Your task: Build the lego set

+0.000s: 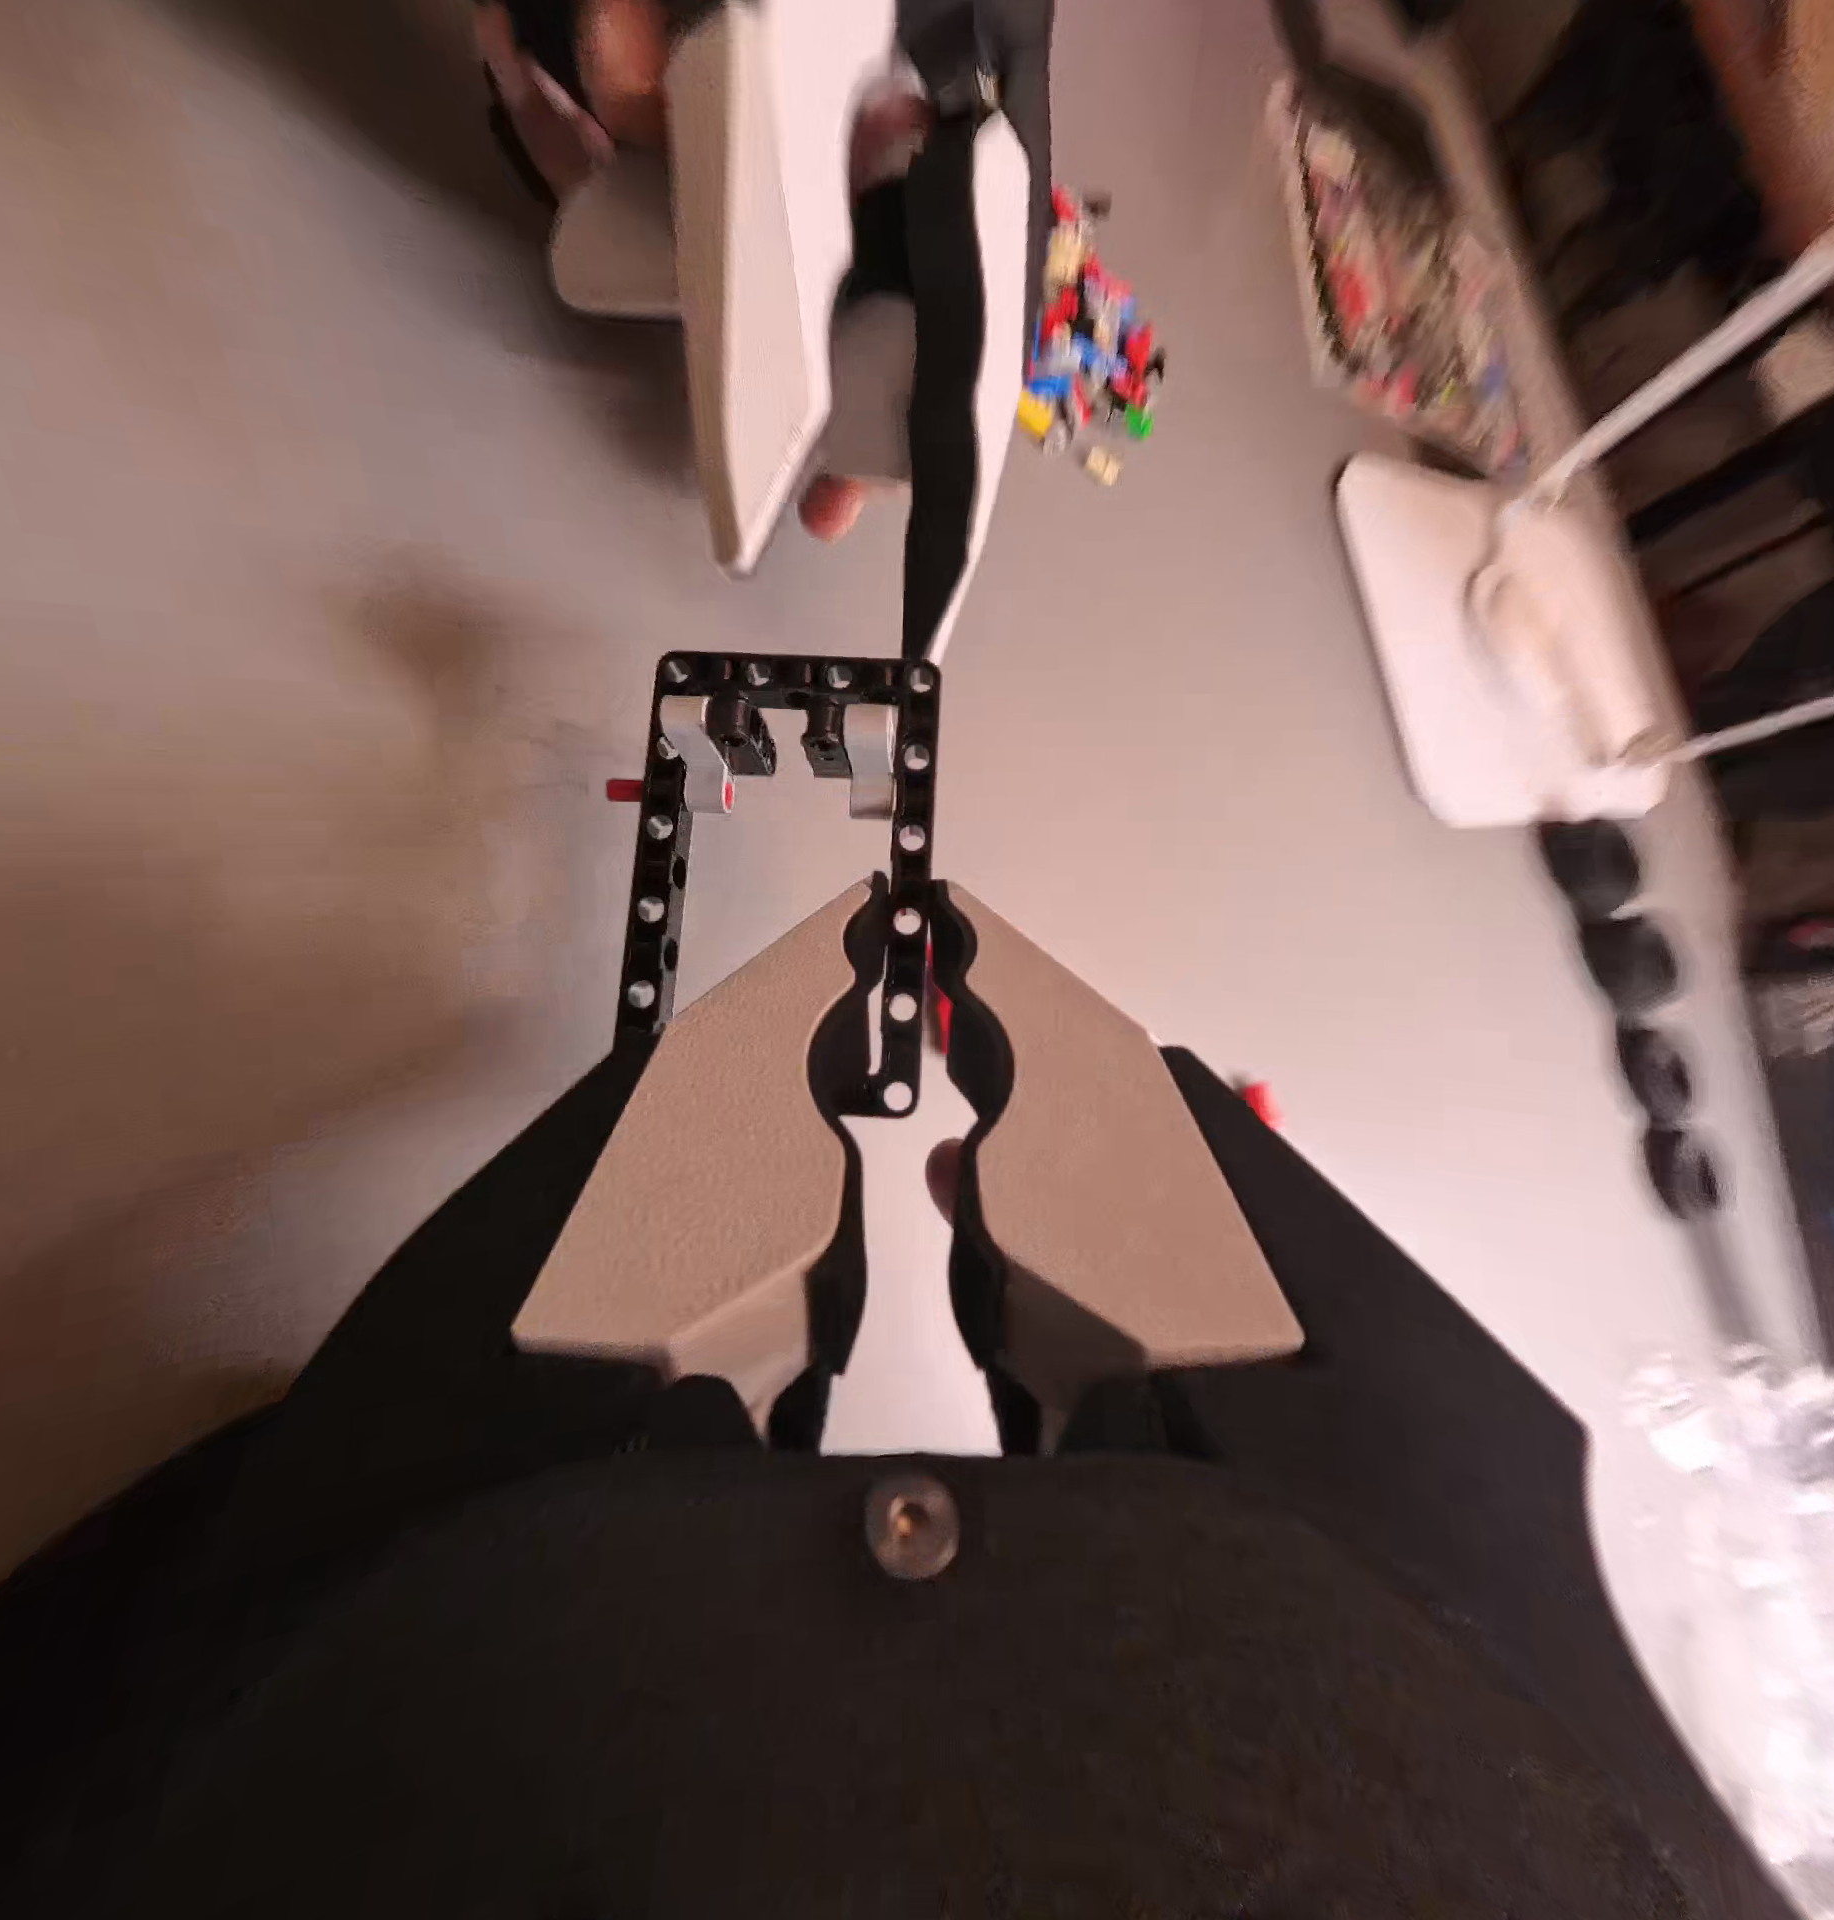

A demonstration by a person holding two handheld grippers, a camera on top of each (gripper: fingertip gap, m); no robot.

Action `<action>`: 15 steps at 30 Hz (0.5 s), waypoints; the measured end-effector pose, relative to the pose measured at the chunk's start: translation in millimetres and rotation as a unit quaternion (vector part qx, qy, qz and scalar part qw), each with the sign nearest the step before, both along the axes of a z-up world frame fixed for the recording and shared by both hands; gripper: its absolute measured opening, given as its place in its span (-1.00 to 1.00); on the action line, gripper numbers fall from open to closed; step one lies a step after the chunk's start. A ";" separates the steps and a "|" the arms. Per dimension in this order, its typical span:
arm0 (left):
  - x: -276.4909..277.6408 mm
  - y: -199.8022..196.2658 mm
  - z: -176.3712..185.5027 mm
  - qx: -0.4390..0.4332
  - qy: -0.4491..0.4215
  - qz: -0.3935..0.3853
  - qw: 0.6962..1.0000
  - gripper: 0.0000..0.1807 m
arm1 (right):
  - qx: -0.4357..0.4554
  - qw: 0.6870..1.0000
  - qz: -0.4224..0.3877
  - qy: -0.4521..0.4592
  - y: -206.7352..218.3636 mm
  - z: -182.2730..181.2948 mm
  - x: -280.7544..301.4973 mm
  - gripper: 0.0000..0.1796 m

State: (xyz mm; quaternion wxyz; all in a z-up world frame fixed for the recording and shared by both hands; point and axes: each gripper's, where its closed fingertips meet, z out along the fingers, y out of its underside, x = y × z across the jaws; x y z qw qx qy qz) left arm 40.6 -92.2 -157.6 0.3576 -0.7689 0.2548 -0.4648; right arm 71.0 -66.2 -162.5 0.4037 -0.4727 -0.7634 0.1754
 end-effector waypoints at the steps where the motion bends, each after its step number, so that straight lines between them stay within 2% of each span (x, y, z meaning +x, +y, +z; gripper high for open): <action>1: 1.9 0.2 2.2 0.006 -0.001 0.001 1.000 -0.46 | 0.024 0.999 0.018 0.018 -3.8 8.2 -2.2 -0.94; 5: 6.9 1.0 7.4 0.114 0.078 0.008 0.990 -0.47 | 0.039 0.998 0.033 0.033 -9.7 19.4 -4.4 -0.94; 9: 6.8 -0.7 14.3 0.254 0.185 0.008 0.949 -0.49 | 0.005 0.998 0.046 0.040 -15.3 22.8 -2.1 -0.94; 11: 9.6 -4.4 12.7 0.288 0.217 -0.005 0.933 -0.52 | -0.023 0.998 0.057 0.032 -20.4 20.2 -0.5 -0.94; 15: 15.7 -11.6 -0.1 0.300 0.261 -0.037 0.917 -0.59 | -0.074 0.994 0.075 0.012 -28.5 11.6 0.0 -0.94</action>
